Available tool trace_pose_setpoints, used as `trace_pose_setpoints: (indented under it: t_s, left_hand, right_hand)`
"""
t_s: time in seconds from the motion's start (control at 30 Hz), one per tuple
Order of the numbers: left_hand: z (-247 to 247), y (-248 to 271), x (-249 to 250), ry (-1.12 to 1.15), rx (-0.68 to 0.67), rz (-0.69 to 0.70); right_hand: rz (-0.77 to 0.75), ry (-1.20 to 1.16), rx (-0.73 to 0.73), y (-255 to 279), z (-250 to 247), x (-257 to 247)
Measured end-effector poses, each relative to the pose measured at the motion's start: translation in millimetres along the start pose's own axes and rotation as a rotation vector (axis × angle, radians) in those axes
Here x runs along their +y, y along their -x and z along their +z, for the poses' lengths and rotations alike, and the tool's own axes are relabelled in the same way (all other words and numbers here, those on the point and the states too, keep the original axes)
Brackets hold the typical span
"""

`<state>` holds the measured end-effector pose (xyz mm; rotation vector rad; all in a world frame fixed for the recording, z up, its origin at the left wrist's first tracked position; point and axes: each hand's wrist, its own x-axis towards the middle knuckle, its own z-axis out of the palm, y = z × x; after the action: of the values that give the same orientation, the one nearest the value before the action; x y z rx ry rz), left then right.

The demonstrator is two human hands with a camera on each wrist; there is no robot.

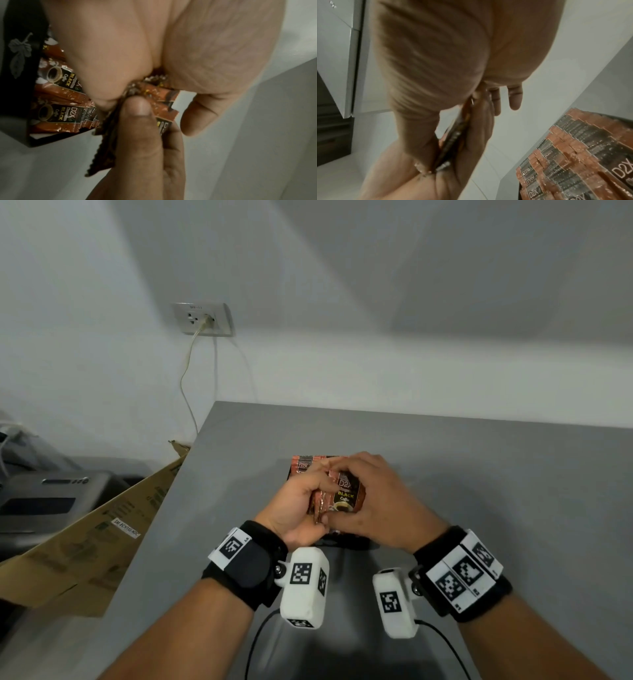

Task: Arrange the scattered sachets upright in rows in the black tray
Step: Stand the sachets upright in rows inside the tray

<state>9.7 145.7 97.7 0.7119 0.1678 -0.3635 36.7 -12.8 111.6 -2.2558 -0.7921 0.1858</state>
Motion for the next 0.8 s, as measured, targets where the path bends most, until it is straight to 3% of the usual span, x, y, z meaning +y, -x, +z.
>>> trace_pose_setpoints:
  t_s: [0.17, 0.3, 0.4, 0.57, 0.8]
  left_hand:
    - [-1.5, -3.6, -6.5, -0.122, 0.095, 0.063]
    - [-6.6, -3.1, -2.4, -0.238, 0.144, 0.120]
    - [-6.4, -3.2, -0.3, -0.341, 0.203, 0.148]
    - [-14.2, -5.8, 8.6, -0.323, 0.384, 0.201]
    - [-28.1, 1.0, 18.8, -0.320, 0.464, 0.203]
  right_hand:
    - [-0.006, 0.036, -0.049, -0.1, 3.3, -3.4]
    - [0.050, -0.140, 0.080, -1.6, -8.4, -1.3]
    - [0.105, -0.229, 0.080, -5.9, -16.3, 1.3]
    - [0.189, -0.170, 0.182, -17.1, -31.3, 28.5]
    - [0.244, 0.082, -0.149, -10.2, 2.4, 71.0]
